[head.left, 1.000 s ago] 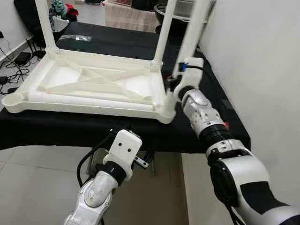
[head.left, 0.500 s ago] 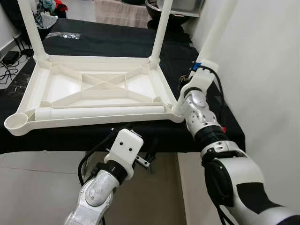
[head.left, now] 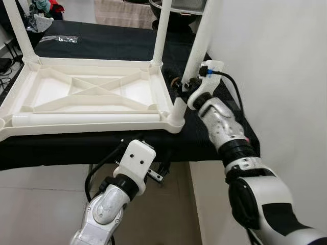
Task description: Building children table
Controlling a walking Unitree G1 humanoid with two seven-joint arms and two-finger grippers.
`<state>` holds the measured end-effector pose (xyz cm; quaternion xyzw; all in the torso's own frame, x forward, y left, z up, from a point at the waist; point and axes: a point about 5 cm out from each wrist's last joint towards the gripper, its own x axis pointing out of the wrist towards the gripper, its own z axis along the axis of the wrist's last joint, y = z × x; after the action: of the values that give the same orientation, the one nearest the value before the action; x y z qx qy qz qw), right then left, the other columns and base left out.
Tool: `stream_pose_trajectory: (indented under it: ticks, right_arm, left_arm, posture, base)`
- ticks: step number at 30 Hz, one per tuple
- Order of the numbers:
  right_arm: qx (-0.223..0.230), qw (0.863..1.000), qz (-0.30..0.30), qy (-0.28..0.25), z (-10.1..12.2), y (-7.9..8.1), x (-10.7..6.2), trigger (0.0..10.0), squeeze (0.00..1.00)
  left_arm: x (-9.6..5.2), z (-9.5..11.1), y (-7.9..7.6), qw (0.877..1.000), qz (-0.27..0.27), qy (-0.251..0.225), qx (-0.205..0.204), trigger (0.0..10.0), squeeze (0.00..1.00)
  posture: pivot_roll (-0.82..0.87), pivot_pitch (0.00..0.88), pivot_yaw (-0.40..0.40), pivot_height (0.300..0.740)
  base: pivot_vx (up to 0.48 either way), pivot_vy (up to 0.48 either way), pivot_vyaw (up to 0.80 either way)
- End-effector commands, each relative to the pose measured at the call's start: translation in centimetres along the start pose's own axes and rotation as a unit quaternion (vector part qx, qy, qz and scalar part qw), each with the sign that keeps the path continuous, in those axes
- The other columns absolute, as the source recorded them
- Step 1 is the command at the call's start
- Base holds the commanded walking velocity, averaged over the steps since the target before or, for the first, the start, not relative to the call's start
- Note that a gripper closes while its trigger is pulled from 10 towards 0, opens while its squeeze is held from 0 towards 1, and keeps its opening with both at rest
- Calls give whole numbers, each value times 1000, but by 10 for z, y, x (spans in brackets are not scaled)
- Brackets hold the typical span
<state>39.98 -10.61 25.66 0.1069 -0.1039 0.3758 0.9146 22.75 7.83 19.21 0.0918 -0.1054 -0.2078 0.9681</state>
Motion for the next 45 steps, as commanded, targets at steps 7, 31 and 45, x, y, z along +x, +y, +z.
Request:
stream_pose_trajectory:
  ticks: [7, 31, 45]
  right_arm:
    - [1, 967, 248, 62, -11, 35, -9, 10000, 0]
    - [-73, 879, -467, 68, 2, -64, -33, 0, 0]
    - [-28, 855, -518, 27, -12, -42, -17, 10000, 1000]
  left_arm:
    - [-2, 2, -6, 1000, -11, -4, -11, 10000, 0]
    - [-3, 0, -7, 1000, -8, 0, -8, 10000, 0]
    - [-3, -1, -6, 1000, -5, 4, -3, 10000, 0]
  posture:
    - [121, 150, -170, 740]
    - [116, 129, -173, 740]
    - [118, 133, -174, 740]
  base:
    - [0, 0, 0]
    - [0, 0, 0]
    - [0, 0, 0]
